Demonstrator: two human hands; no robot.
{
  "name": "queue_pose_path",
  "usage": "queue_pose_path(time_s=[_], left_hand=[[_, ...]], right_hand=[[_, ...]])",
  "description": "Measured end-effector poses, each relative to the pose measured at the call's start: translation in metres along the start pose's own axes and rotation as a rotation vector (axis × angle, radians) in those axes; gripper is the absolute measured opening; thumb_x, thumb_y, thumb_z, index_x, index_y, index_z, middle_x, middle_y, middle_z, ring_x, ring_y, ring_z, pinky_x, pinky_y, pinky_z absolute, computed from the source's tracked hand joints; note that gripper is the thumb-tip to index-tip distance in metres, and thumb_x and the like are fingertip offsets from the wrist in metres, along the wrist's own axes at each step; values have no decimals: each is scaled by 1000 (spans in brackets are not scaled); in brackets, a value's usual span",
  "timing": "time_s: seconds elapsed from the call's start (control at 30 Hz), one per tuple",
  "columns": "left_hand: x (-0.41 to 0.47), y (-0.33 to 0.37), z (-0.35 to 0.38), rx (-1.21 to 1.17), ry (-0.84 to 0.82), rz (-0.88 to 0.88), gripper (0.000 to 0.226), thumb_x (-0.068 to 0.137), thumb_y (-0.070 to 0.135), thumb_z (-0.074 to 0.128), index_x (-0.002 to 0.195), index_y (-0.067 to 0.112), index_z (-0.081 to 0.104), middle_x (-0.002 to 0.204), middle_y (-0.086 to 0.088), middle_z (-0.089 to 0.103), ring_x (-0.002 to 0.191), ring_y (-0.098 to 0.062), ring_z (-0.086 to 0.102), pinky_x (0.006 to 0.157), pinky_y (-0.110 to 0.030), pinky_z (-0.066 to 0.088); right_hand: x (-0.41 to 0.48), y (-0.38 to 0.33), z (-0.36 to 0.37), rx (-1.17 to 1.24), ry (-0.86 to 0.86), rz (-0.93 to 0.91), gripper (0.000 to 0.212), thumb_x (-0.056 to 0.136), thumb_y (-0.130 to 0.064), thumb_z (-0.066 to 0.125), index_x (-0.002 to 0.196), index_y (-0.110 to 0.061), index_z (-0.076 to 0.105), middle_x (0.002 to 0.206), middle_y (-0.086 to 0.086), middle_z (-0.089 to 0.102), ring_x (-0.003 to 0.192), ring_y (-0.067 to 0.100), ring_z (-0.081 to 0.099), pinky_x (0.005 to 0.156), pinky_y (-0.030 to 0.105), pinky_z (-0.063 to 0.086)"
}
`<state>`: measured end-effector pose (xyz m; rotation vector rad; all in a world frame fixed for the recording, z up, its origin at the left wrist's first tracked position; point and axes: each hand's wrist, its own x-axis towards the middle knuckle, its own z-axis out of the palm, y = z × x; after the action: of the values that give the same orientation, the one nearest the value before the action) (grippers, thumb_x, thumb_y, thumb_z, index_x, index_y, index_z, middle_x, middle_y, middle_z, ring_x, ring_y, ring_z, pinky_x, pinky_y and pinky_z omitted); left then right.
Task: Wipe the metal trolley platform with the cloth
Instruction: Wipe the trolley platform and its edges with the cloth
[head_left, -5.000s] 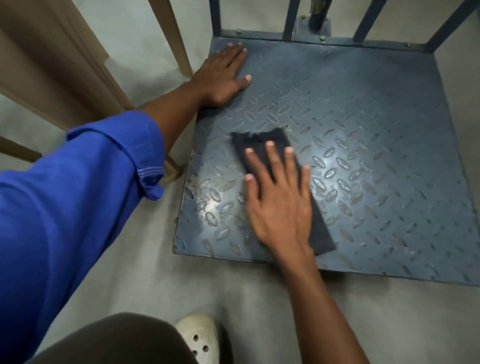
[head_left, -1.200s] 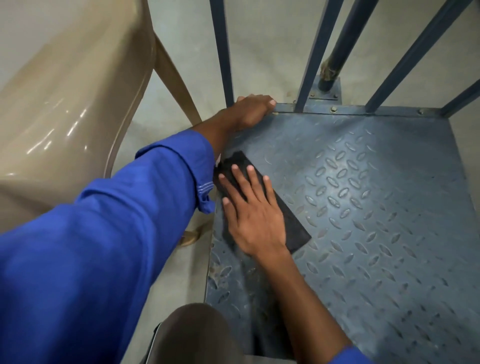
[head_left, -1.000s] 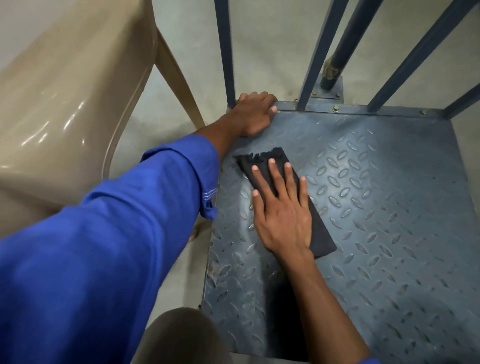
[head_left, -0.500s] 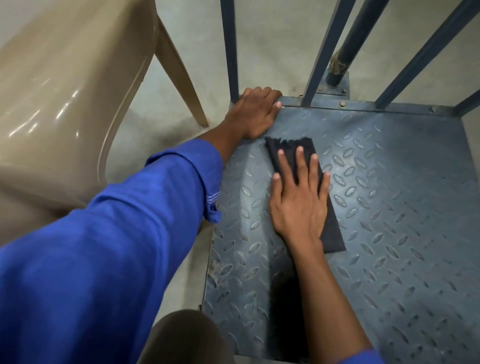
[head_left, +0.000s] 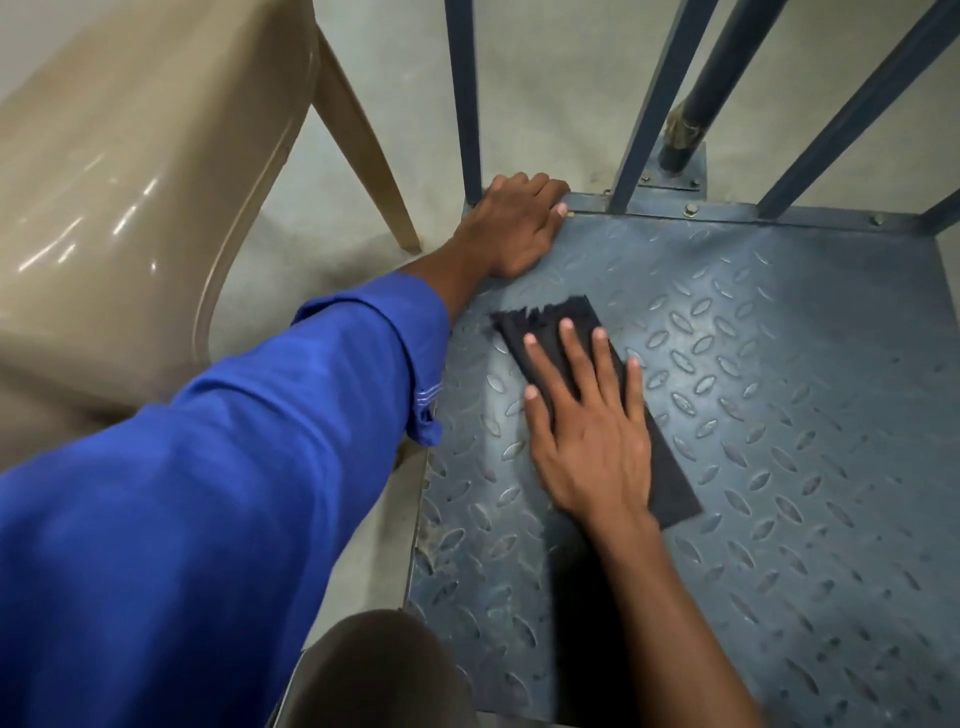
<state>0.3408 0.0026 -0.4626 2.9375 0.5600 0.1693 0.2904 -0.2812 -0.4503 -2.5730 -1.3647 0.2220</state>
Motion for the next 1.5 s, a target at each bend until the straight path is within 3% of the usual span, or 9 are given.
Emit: queue_pose_path(time_s=[0.17, 0.33, 0.57, 0.73, 0.9, 1.17, 1.27, 1.4, 1.5], left_hand=[[19, 2, -15, -9, -240, -73, 46, 113, 38, 24, 147, 14, 44, 150, -13, 49, 134, -35, 45, 112, -49, 28], [4, 4, -7, 11, -89, -27, 47, 111, 38, 26, 144, 12, 49, 139, -14, 57, 123, -35, 53, 107, -48, 34], [-1, 4, -1, 40, 8, -7, 46, 109, 39, 26, 136, 14, 54, 128, -12, 62, 114, -33, 57, 104, -48, 37], [0, 4, 1, 25, 49, -1, 44, 110, 37, 28, 134, 12, 55, 125, -13, 62, 113, -35, 57, 102, -47, 36], [-2, 2, -1, -30, 71, 0, 45, 110, 38, 29, 133, 11, 56, 120, -13, 63, 109, -33, 58, 103, -47, 39], [-7, 8, -2, 8, 132, 6, 46, 108, 38, 30, 132, 11, 59, 122, -14, 65, 112, -33, 59, 106, -46, 41], [-11, 8, -3, 53, 134, 30, 47, 109, 35, 31, 139, 9, 56, 135, -16, 60, 131, -34, 51, 115, -46, 33], [-22, 13, -8, 34, 71, 1, 56, 113, 39, 25, 160, 11, 36, 165, -10, 38, 158, -30, 22, 129, -43, 13], [-33, 16, -12, 6, 22, -22, 61, 113, 43, 20, 167, 14, 20, 174, -6, 20, 162, -25, 8, 130, -40, 2]], right_hand=[[55, -13, 4, -28, -56, -207, 55, 109, -49, 22, 163, -43, 19, 174, -7, 8, 161, 20, -4, 129, 54, 3], [1, -28, 7, -18, -71, -339, 53, 110, -47, 29, 163, -43, 22, 174, -10, 11, 161, 16, -3, 129, 51, 7], [0, 15, -4, 4, 12, 68, 54, 109, -51, 23, 162, -47, 19, 174, -12, 9, 161, 15, -4, 129, 53, 4], [43, -26, 6, 9, -10, -114, 55, 106, -49, 28, 161, -46, 25, 174, -10, 12, 161, 19, -2, 128, 56, 3], [-5, -49, 14, 35, -69, -351, 50, 108, -46, 34, 158, -46, 32, 173, -12, 15, 161, 18, -1, 128, 55, 6], [-4, 8, -2, -10, -23, -148, 51, 108, -52, 23, 159, -54, 20, 172, -17, 11, 161, 14, -4, 128, 54, 2], [14, -21, 8, -13, -30, -198, 53, 107, -50, 24, 160, -50, 22, 173, -13, 11, 161, 19, -3, 128, 56, 1], [-31, -40, 15, 6, -41, -347, 51, 108, -48, 30, 160, -48, 27, 173, -12, 14, 161, 18, -3, 128, 55, 4], [-70, -12, 9, 7, -27, -240, 52, 109, -48, 31, 160, -50, 22, 173, -16, 10, 161, 14, -5, 129, 54, 5]])
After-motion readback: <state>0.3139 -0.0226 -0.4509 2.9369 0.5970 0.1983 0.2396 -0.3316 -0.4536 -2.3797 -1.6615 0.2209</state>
